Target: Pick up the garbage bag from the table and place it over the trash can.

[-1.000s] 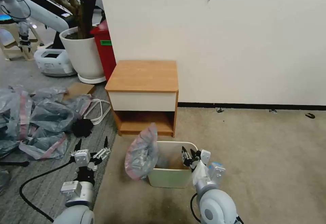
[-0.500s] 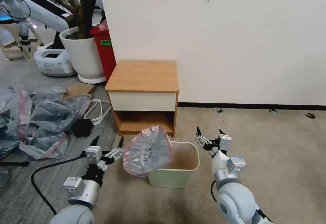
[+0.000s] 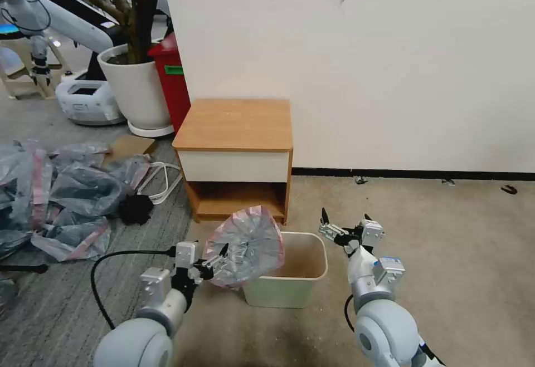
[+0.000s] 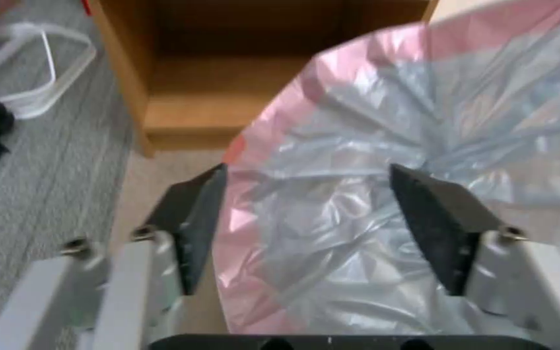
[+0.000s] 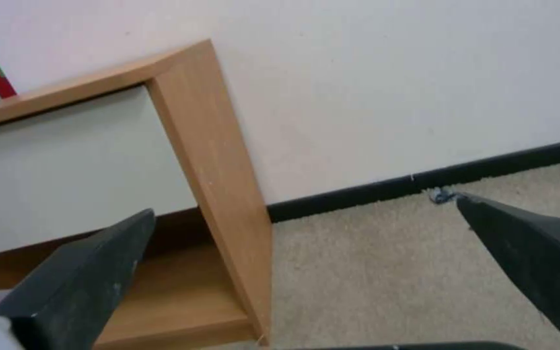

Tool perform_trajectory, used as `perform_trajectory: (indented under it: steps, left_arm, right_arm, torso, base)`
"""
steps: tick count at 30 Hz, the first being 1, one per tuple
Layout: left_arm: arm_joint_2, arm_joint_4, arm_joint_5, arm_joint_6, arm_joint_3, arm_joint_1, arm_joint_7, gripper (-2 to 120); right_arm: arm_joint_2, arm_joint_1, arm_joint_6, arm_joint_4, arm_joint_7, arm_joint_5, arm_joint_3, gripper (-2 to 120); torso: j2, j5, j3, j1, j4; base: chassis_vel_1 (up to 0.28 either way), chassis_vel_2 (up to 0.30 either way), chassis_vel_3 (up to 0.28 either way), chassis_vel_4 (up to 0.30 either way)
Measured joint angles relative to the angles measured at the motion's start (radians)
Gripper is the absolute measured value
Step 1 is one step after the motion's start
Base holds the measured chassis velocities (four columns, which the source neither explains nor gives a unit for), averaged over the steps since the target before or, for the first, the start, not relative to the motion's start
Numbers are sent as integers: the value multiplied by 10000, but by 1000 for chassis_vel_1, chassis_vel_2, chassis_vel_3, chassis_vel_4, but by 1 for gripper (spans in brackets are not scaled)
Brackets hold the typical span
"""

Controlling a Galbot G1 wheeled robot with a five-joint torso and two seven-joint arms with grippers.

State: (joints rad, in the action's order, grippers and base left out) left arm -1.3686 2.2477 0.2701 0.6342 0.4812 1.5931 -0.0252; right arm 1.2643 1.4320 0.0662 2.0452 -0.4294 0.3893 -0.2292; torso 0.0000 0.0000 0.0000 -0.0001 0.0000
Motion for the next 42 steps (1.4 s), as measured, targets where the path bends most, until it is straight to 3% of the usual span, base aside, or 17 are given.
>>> perform_trajectory:
  steps: [4, 12, 42]
  left_arm:
    - [45, -356, 115, 675, -319, -468, -524, 57]
    - [104, -844, 535, 1069, -761, -1123, -935, 57]
    - [264, -1740, 1227, 1028, -1875, -1870, -2182, 58]
  right_arm:
    - [76, 9, -70, -131, -7, -70, -1, 104]
    - [188, 33, -163, -282, -23, -190, -48, 100]
    - [358, 210, -389, -452, -43, -235, -276, 99]
  torso:
    - [0, 0, 0, 0, 0]
    - [0, 0, 0, 0, 0]
    - [0, 0, -1, 1, 0]
  base:
    - [0, 0, 0, 0]
    - [0, 0, 0, 0]
    - [0, 0, 0, 0]
